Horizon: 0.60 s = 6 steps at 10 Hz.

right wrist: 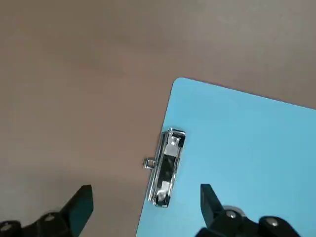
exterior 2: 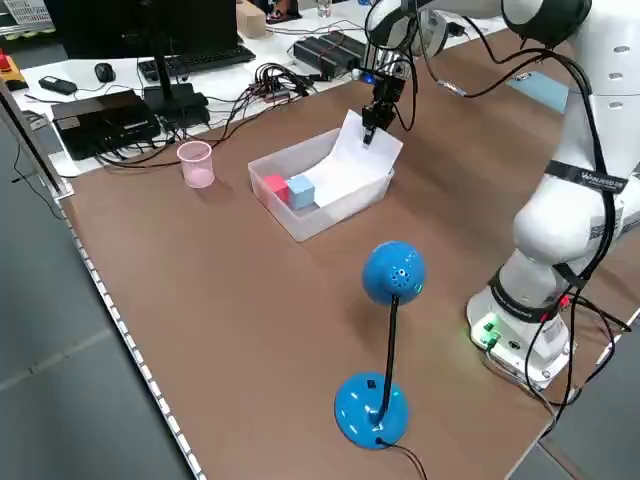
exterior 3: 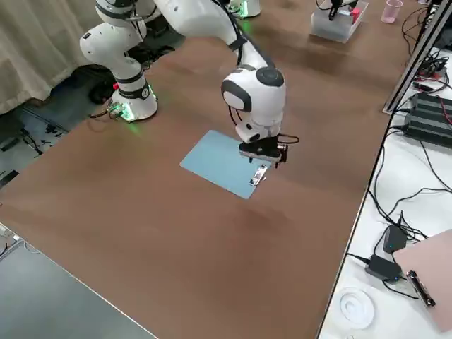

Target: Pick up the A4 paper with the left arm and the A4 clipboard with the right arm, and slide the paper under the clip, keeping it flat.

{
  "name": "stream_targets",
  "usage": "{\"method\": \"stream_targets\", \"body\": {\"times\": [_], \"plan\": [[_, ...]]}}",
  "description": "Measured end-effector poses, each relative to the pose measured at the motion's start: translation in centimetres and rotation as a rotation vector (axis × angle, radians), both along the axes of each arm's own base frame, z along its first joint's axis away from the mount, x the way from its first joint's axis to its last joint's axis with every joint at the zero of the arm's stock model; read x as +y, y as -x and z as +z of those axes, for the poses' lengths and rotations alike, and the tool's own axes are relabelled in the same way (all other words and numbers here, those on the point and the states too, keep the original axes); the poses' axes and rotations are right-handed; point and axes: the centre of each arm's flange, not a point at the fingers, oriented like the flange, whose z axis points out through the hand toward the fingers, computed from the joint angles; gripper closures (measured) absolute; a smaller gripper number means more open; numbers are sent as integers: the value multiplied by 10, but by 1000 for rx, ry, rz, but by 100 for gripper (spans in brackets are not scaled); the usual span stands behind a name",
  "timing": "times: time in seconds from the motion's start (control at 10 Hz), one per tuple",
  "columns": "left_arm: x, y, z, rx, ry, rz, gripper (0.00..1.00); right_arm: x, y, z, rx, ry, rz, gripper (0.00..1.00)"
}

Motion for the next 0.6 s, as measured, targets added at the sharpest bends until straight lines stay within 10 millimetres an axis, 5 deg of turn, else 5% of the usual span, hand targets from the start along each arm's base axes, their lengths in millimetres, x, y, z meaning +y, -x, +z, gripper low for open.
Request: {"method": "stream_targets", "body": {"times": [0.1,0.4,0.6], "plan": [[1,0,1,-2,1,1,97,0,0,-13,3,0,-7,3],[2,-3,9,-18,4,7,99,2,4,-46,38,-5,-26,3],[5,-4,31,-40,0,17,99,4,3,-51,33,-5,-35,3]]}}
